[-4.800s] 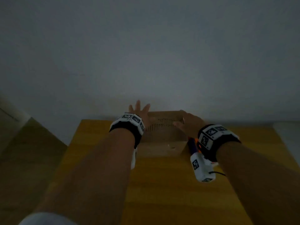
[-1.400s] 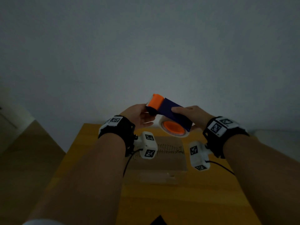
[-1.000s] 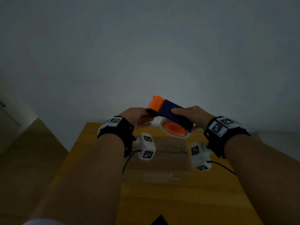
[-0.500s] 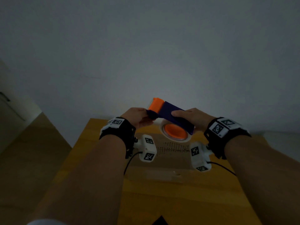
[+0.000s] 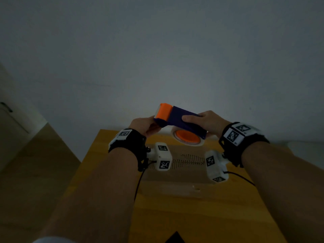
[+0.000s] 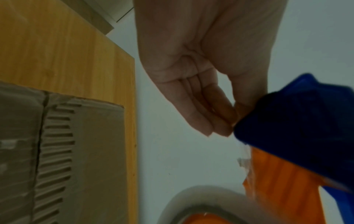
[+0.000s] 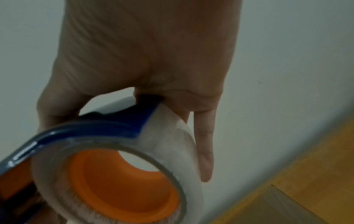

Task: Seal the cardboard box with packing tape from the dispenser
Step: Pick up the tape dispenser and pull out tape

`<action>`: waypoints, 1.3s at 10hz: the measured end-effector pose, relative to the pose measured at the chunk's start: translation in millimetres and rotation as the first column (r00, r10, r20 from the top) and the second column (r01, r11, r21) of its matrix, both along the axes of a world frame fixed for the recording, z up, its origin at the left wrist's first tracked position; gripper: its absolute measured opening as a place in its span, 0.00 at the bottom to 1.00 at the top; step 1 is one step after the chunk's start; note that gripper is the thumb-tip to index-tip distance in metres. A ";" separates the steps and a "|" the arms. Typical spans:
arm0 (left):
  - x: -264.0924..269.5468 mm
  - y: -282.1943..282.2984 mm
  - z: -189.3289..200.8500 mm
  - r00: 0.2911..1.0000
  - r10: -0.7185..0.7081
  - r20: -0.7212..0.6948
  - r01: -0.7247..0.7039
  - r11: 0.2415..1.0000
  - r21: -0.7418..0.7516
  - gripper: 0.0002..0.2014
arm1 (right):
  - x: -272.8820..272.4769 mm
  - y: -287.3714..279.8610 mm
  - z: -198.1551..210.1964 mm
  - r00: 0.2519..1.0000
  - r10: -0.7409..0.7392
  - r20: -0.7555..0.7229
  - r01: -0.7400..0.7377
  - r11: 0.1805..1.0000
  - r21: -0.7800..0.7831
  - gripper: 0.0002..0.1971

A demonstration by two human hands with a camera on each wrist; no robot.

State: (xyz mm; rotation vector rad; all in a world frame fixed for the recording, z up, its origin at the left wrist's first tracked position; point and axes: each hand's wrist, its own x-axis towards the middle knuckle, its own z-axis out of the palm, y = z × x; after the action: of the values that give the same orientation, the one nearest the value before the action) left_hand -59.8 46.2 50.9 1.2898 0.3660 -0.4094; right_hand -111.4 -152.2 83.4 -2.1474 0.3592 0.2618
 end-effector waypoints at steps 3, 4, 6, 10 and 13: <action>5.5 22.4 9.7 0.963 -0.268 0.024 0.265 0.961 0.077 0.08 | 4.5 6.0 4.7 0.996 0.064 -0.055 -0.067 0.996 -0.054 0.20; 10.9 22.6 7.4 0.964 -0.265 -0.025 0.266 0.954 0.136 0.06 | 6.1 13.5 4.8 0.995 0.084 -0.057 -0.088 0.993 -0.079 0.21; 21.0 25.7 4.6 0.948 -0.317 -0.012 0.309 0.913 0.267 0.13 | 5.3 25.3 -2.7 0.998 0.059 -0.036 -0.063 0.992 -0.109 0.25; 28.6 39.1 6.2 0.992 -0.123 0.016 0.118 0.974 0.195 0.14 | 8.5 39.9 -3.7 0.998 0.045 0.052 -0.041 0.996 -0.084 0.22; 16.8 31.4 8.4 1.000 -0.019 -0.020 0.022 0.988 0.155 0.14 | 2.6 29.1 4.0 0.993 0.122 0.005 -0.121 0.989 -0.091 0.22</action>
State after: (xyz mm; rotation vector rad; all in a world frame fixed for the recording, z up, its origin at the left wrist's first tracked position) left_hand -43.1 77.6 59.3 1.4435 0.4074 -0.4166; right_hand -108.7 -123.1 87.3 -2.2628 0.2384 0.3082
